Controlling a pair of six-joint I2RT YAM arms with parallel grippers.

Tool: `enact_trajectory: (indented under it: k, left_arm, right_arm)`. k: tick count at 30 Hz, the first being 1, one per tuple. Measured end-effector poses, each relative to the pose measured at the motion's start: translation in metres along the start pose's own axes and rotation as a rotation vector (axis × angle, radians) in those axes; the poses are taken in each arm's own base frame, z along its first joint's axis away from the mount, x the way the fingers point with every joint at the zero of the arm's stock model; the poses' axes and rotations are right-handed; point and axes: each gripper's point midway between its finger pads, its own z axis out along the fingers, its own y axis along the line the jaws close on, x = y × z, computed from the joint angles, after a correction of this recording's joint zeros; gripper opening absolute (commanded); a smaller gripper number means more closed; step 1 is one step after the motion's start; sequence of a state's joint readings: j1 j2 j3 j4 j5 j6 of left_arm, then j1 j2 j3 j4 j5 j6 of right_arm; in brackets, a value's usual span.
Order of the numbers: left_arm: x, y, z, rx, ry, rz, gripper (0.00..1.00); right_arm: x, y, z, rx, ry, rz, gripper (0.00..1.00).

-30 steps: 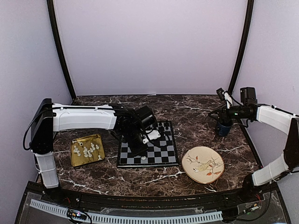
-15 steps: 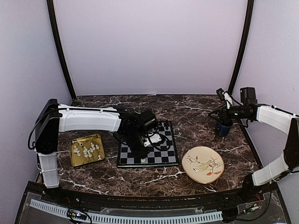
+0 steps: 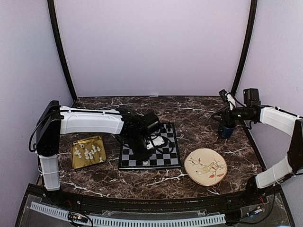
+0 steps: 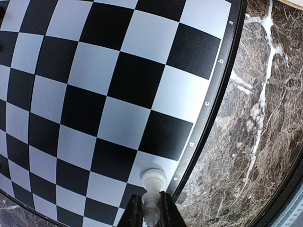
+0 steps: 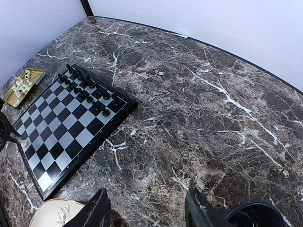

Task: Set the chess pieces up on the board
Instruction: Place the queen at d1.

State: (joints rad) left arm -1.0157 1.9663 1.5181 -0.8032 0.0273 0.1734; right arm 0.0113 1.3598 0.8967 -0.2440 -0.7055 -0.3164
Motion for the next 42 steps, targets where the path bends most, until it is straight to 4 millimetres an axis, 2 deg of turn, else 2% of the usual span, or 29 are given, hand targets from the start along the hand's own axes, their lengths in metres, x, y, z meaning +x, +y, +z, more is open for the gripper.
enact_trajectory:
  k: [7, 13, 27, 28, 29, 30, 31, 33, 35, 37, 38, 40, 42]
  left_arm:
    - [-0.002, -0.002, 0.001, -0.002, -0.001, 0.006, 0.10]
    - [-0.001, -0.002, 0.001, -0.011, 0.002, 0.009, 0.22]
    - [-0.001, 0.001, 0.004, -0.023, 0.012, 0.009, 0.38]
    - [-0.002, 0.001, 0.003, -0.026, 0.007, 0.009, 0.43]
    - [-0.004, 0.002, 0.000, -0.031, -0.003, 0.009, 0.62]
    - [-0.005, 0.003, -0.005, -0.042, -0.014, 0.010, 0.92]
    - [-0.008, 0.006, -0.013, -0.061, -0.034, 0.005, 0.98]
    - [-0.015, 0.016, -0.036, -0.109, -0.107, -0.025, 0.99]
    - [-0.022, 0.028, -0.072, -0.165, -0.216, -0.068, 0.99]
    - [-0.025, 0.049, -0.114, -0.244, -0.340, -0.134, 0.99]
    - [-0.022, 0.064, -0.136, -0.293, -0.402, -0.181, 0.99]
    - [-0.009, 0.093, -0.164, -0.388, -0.473, -0.272, 0.99]
    - [0.009, 0.119, -0.177, -0.478, -0.510, -0.354, 0.99]
  right_arm:
    - [0.000, 0.000, 0.000, 0.000, 0.001, 0.000, 0.54]
    - [0.001, 0.000, 0.000, 0.000, 0.002, 0.001, 0.54]
    - [0.001, 0.000, 0.000, 0.002, 0.003, 0.001, 0.54]
    - [0.001, 0.000, 0.000, 0.002, 0.004, 0.000, 0.54]
    - [0.001, 0.000, 0.000, 0.002, 0.004, 0.001, 0.54]
    - [0.001, 0.000, 0.000, 0.002, 0.004, 0.001, 0.54]
    - [0.001, 0.000, 0.000, 0.001, 0.005, 0.002, 0.54]
    - [0.002, -0.001, 0.001, 0.001, 0.007, 0.004, 0.54]
    - [0.003, -0.001, 0.002, 0.000, 0.009, 0.006, 0.54]
    - [0.004, -0.001, 0.002, -0.002, 0.011, 0.007, 0.54]
    - [0.004, -0.001, 0.002, -0.002, 0.012, 0.008, 0.54]
    - [0.004, -0.001, 0.003, -0.003, 0.014, 0.010, 0.54]
    - [0.005, -0.001, 0.003, -0.002, 0.015, 0.011, 0.54]
